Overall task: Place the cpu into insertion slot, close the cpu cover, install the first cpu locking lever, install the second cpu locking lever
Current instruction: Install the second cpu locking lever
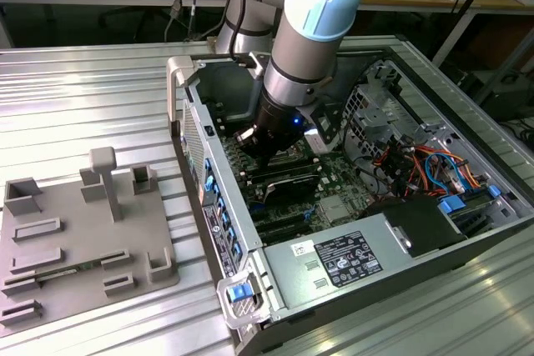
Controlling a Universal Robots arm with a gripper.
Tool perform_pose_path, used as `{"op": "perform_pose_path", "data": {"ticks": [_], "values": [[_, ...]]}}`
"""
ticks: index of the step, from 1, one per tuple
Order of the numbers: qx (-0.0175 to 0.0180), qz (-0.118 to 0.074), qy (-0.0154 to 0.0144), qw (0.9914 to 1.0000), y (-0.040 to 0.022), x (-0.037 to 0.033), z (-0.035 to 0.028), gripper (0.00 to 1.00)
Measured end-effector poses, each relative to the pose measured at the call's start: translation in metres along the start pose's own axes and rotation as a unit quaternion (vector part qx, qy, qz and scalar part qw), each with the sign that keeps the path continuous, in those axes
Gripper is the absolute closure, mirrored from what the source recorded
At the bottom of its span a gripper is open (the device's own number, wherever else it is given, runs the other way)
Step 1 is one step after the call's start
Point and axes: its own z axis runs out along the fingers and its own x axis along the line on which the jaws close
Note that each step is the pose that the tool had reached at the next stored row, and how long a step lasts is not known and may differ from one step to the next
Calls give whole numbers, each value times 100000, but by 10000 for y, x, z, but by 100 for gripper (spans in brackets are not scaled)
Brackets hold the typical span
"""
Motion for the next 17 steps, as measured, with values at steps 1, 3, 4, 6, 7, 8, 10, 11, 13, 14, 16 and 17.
{"op": "perform_pose_path", "data": {"ticks": [1,3,4,6,7,8,10,11,13,14,16,17], "values": [[0,-53,7,100000,0,0,0,89],[-1,-107,7,100000,0,0,0,89],[1,-117,9,100000,0,0,0,89],[-1,-117,7,100000,3,1,0,89],[0,-120,9,100000,4,0,0,89],[0,-120,11,100000,5,0,0,89],[1,-122,12,100000,6,0,0,89],[0,-118,8,100000,7,1,1,89],[-2,-105,8,100000,19,4,2,89],[3,-100,11,100000,25,4,2,89],[3,-110,14,100000,30,4,4,89],[7,-107,14,100000,30,4,5,89]]}}
